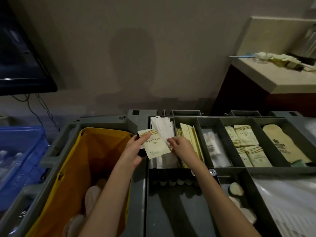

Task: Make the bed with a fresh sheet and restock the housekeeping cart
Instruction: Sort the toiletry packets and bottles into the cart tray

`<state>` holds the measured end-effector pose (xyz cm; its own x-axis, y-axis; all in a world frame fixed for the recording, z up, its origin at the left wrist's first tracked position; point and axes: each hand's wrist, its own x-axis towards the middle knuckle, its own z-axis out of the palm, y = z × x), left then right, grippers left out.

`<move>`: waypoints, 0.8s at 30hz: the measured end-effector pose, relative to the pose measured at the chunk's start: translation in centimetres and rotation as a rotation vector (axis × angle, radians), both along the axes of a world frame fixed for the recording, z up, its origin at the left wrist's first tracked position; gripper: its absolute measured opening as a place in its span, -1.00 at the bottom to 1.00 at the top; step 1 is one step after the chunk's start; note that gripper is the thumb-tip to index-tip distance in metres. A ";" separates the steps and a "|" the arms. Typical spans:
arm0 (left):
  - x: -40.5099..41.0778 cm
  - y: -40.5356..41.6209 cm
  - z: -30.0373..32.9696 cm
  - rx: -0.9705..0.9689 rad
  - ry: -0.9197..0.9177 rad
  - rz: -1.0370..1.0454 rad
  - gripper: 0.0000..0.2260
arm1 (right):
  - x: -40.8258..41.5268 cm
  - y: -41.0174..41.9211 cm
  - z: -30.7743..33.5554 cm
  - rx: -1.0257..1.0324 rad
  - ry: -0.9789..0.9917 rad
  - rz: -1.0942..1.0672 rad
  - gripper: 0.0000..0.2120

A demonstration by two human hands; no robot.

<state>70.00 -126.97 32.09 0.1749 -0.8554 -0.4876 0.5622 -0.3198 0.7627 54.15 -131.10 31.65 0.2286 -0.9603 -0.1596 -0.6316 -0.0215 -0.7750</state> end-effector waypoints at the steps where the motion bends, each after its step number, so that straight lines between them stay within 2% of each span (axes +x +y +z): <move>1: -0.1 0.0 -0.1 -0.010 -0.008 -0.008 -0.81 | -0.4 0.3 0.3 0.001 -0.106 -0.032 -0.76; 4: -1.7 -0.6 -0.2 -0.031 -0.073 -0.062 -0.71 | -1.8 1.2 1.0 0.003 -0.326 -0.045 -0.76; 7: -4.4 -1.5 0.0 -0.055 -0.090 -0.141 -0.68 | -3.9 1.6 1.5 0.007 -0.423 -0.067 -0.72; 14: -13.4 -4.3 0.4 -0.064 -0.096 -0.285 -0.70 | -12.3 1.0 2.1 -0.064 -0.436 -0.214 -0.79; 21: -21.4 -7.5 0.2 -0.008 -0.062 -0.207 -0.74 | -23.5 -1.5 1.4 -0.143 -0.399 -0.382 -0.85; 24: -23.8 -8.9 0.6 0.001 0.018 -0.157 -0.87 | -27.2 -4.2 0.5 -0.136 -0.368 -0.429 -0.85</move>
